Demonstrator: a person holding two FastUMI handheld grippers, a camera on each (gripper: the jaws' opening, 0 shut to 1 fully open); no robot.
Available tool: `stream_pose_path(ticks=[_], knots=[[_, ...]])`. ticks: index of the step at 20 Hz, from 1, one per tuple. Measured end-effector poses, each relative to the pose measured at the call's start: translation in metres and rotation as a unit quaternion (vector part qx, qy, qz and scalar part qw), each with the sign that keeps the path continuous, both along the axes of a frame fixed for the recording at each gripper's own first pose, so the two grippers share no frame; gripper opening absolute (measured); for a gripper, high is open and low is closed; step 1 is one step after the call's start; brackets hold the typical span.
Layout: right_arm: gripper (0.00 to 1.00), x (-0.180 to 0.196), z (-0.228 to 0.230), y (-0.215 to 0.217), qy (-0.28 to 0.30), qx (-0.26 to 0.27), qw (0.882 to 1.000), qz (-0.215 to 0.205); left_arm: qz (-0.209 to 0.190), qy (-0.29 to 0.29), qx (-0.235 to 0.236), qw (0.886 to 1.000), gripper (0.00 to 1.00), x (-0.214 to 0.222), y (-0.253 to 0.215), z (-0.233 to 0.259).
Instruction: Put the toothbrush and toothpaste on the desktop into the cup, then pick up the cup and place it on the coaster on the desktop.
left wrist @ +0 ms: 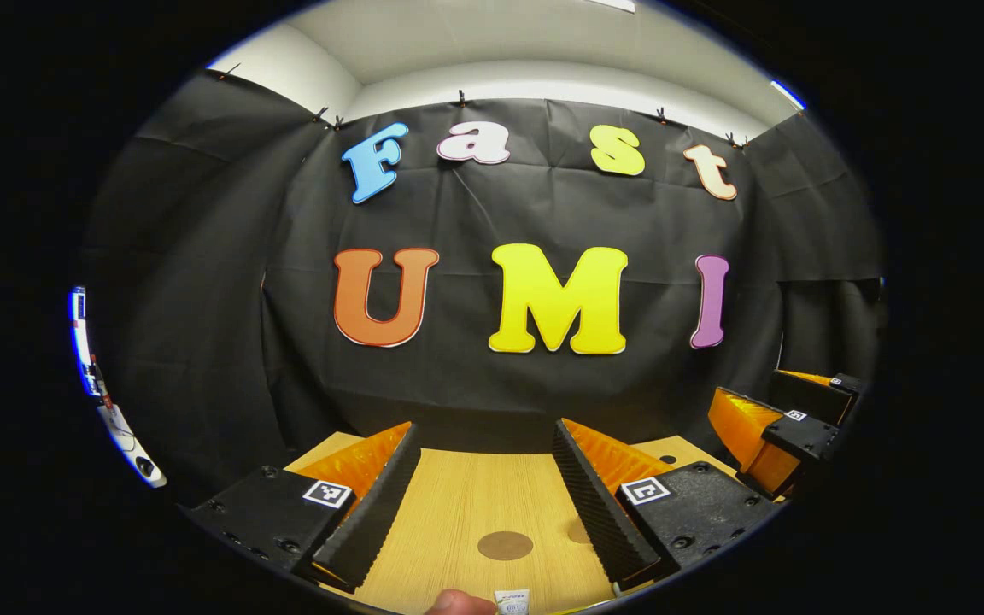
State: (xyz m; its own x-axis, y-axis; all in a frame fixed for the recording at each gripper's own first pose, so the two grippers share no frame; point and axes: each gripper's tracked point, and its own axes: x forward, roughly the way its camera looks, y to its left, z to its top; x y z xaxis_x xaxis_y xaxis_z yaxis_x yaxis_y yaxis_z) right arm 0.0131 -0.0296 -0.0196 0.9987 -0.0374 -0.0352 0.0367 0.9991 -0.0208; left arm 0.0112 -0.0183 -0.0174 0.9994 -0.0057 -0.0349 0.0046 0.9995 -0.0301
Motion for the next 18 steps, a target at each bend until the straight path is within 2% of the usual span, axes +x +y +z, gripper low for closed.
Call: stream_pose_path(ticks=[2, 6, 7, 8, 10, 12, 13, 14, 16, 18], knots=[[0.95, -0.001, -0.006, -0.001, 0.007, 0.0, 1.0, 0.0, 0.0, 0.007, -0.001, 1.0, 0.98, -0.001, -0.001, -0.005], [0.95, -0.001, -0.024, -0.006, 0.026, -0.005, 1.0, 0.002, -0.001, 0.023, 0.001, 1.0, 0.98, -0.002, -0.004, -0.02], [0.98, -0.002, -0.032, -0.009, 0.035, -0.005, 0.999, 0.0, -0.001, 0.029, 0.003, 1.0, 0.98, -0.002, -0.005, -0.026], [0.95, -0.002, -0.04, -0.012, 0.044, -0.006, 0.999, -0.001, -0.001, 0.037, 0.004, 0.999, 0.98, -0.004, -0.005, -0.033], [0.98, -0.004, -0.057, -0.016, 0.064, -0.01, 0.998, 0.0, -0.007, 0.06, 0.004, 0.998, 0.98, -0.008, -0.011, -0.053], [0.95, -0.007, -0.076, -0.016, 0.09, -0.015, 0.996, 0.006, -0.013, 0.088, 0.008, 0.996, 0.99, -0.012, -0.015, -0.074], [0.98, -0.009, -0.084, -0.017, 0.101, -0.016, 0.995, 0.009, -0.017, 0.103, 0.006, 0.994, 0.99, -0.015, -0.018, -0.084], [0.95, -0.012, -0.095, -0.018, 0.115, -0.015, 0.993, 0.011, -0.021, 0.12, 0.002, 0.992, 0.99, -0.019, -0.021, -0.095], [0.98, -0.017, -0.116, -0.021, 0.141, -0.015, 0.99, 0.013, -0.027, 0.149, -0.003, 0.989, 0.99, -0.029, -0.026, -0.115], [0.95, -0.024, -0.139, -0.021, 0.169, -0.017, 0.985, 0.019, -0.031, 0.173, 0.002, 0.984, 0.99, -0.038, -0.029, -0.132]])
